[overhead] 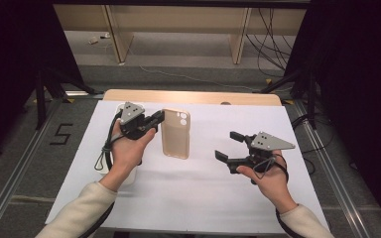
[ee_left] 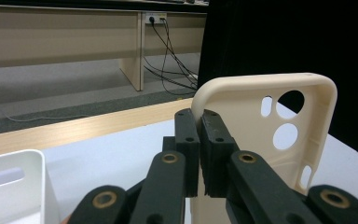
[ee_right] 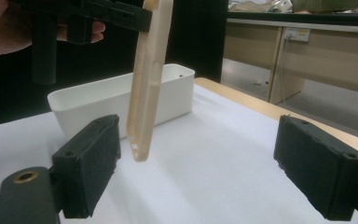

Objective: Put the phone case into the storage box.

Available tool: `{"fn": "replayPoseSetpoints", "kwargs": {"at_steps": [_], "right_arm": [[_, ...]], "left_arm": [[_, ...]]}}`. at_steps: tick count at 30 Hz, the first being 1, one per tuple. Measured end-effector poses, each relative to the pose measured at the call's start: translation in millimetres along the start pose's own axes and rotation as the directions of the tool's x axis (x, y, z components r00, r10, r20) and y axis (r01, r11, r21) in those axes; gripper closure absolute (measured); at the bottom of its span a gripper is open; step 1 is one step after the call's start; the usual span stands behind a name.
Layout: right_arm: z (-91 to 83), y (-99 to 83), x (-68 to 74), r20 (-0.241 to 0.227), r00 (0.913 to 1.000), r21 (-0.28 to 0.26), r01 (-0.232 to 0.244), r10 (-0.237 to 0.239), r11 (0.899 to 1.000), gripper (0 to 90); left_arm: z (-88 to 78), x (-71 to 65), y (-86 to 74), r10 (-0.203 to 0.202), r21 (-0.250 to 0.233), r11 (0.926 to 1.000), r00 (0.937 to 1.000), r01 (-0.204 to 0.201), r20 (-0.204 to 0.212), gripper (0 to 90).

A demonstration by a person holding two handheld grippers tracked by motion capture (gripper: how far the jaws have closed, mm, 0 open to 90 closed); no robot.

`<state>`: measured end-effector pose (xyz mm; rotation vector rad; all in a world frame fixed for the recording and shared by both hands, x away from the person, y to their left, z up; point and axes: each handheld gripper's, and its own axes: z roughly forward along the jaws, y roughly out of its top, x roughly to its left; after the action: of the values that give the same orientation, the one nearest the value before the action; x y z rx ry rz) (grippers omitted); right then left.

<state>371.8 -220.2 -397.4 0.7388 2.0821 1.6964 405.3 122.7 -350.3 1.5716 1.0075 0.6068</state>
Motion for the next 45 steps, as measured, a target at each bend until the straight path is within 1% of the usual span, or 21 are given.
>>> {"fn": "replayPoseSetpoints", "kwargs": {"at_steps": [8, 10, 12, 14, 15, 17, 19, 20, 21, 22, 25, 26, 29, 31, 33, 34, 37, 41, 42, 44, 45], "right_arm": [[-10.1, -5.5, -0.8, 0.008, 0.9998, -0.007, 0.017, -0.017, 1.000, 16.0], [-13.3, -6.7, 1.0, 0.003, 0.9999, 0.019, -0.010, 0.010, 1.000, 16.0], [-13.7, -8.2, 1.6, 0.000, 0.9999, -0.005, -0.014, 0.014, 1.000, 16.1], [-16.6, -8.1, 0.1, 0.015, 0.9997, -0.006, 0.019, -0.019, 1.000, 16.1], [-17.5, -8.7, 1.7, 0.008, 1.0000, -0.007, -0.004, 0.004, 1.000, 16.1], [-20.0, -9.1, 0.5, 0.019, 0.9995, -0.011, 0.025, -0.025, 1.000, 16.1], [-22.5, -10.2, 2.3, 0.013, 0.9999, 0.001, -0.002, 0.002, 1.000, 16.1], [-24.3, -10.3, 1.7, 0.013, 0.9999, 0.015, 0.006, -0.006, 1.000, 16.0], [-23.1, -11.4, 0.8, 0.023, 0.9995, -0.019, 0.020, -0.020, 1.000, 16.1], [-24.7, -11.9, 1.9, 0.021, 0.9998, -0.004, -0.001, 0.001, 1.000, 16.1], [-26.9, -13.1, 1.5, 0.022, 0.9998, 0.004, -0.004, 0.004, 1.000, 16.1], [-25.9, -13.8, -0.3, 0.026, 0.9995, -0.025, 0.020, -0.019, 0.999, 16.1], [-29.1, -15.2, 1.6, 0.030, 0.9996, 0.003, -0.001, 0.001, 1.000, 16.1], [-29.4, -16.3, 0.7, 0.035, 0.9992, -0.011, 0.020, -0.020, 1.000, 16.1], [-31.6, -16.9, 2.3, 0.028, 0.9996, 0.006, -0.003, 0.003, 1.000, 16.1], [-32.2, -17.0, 1.2, 0.030, 0.9994, -0.001, 0.014, -0.014, 1.000, 16.1], [-35.6, -17.6, 2.5, 0.023, 0.9997, 0.026, -0.001, 0.000, 1.000, 16.0], [-36.9, -19.8, 3.1, 0.031, 0.9995, 0.009, 0.000, 0.000, 1.000, 16.1], [-36.8, -20.1, 1.6, 0.035, 0.9991, -0.004, 0.023, -0.023, 1.000, 16.0], [-38.0, -21.1, 1.9, 0.028, 0.9994, 0.000, 0.020, -0.020, 1.000, 16.1], [-39.0, -21.6, 3.7, 0.023, 0.9997, 0.013, -0.005, 0.004, 1.000, 16.0]], "left_arm": [[-3.8, 7.2, -1.4, -0.009, 0.003, 1.0000, 0.9999, 0.009, -0.012, 86.5], [-4.9, 8.3, -2.1, -0.010, 0.004, 0.9999, 0.9998, 0.010, -0.015, 86.5], [-6.2, 9.5, -2.7, -0.008, 0.010, 0.9999, 0.9998, 0.008, -0.019, 86.5], [-6.9, 11.0, -3.0, -0.009, 0.010, 0.9999, 0.9998, 0.010, -0.020, 86.5], [-7.6, 11.5, -3.0, -0.010, 0.014, 0.9999, 0.9997, 0.010, -0.023, 86.5], [-8.2, 13.0, -2.7, -0.007, 0.011, 0.9999, 0.9997, 0.007, -0.024, 86.5], [-8.9, 13.8, -2.3, -0.011, 0.004, 0.9999, 0.9996, 0.011, -0.026, 86.5], [-10.4, 12.6, -2.5, -0.037, 0.013, 0.9992, 0.9986, 0.037, -0.038, 86.5], [-10.9, 13.1, -2.2, -0.040, 0.011, 0.9991, 0.9984, 0.041, -0.041, 86.5], [-11.3, 13.7, -1.8, -0.043, 0.009, 0.9990, 0.9982, 0.043, -0.041, 86.5], [-11.2, 16.5, -0.6, -0.032, -0.001, 0.9995, 0.9989, 0.032, -0.035, 86.5], [-11.3, 17.0, -0.5, -0.031, -0.001, 0.9995, 0.9990, 0.031, -0.032, 86.5], [-12.6, 17.3, 0.0, -0.040, 0.002, 0.9992, 0.9985, 0.041, -0.037, 86.5], [-13.2, 18.1, 0.4, -0.042, 0.000, 0.9991, 0.9984, 0.042, -0.038, 86.5], [-13.8, 18.7, 0.5, -0.041, -0.001, 0.9991, 0.9984, 0.041, -0.040, 86.5], [-14.1, 18.7, 0.4, -0.040, 0.000, 0.9992, 0.9983, 0.040, -0.042, 86.5], [-14.6, 19.2, 0.1, -0.043, -0.001, 0.9991, 0.9982, 0.043, -0.042, 86.5], [-15.1, 20.5, 0.1, -0.046, -0.001, 0.9990, 0.9979, 0.046, -0.046, 86.5], [-15.3, 20.7, 0.1, -0.047, -0.001, 0.9989, 0.9979, 0.047, -0.046, 86.5], [-15.5, 20.3, 0.0, -0.048, 0.000, 0.9988, 0.9978, 0.048, -0.045, 86.5], [-15.7, 20.2, 0.0, -0.050, 0.000, 0.9988, 0.9977, 0.050, -0.045, 86.5]]}}
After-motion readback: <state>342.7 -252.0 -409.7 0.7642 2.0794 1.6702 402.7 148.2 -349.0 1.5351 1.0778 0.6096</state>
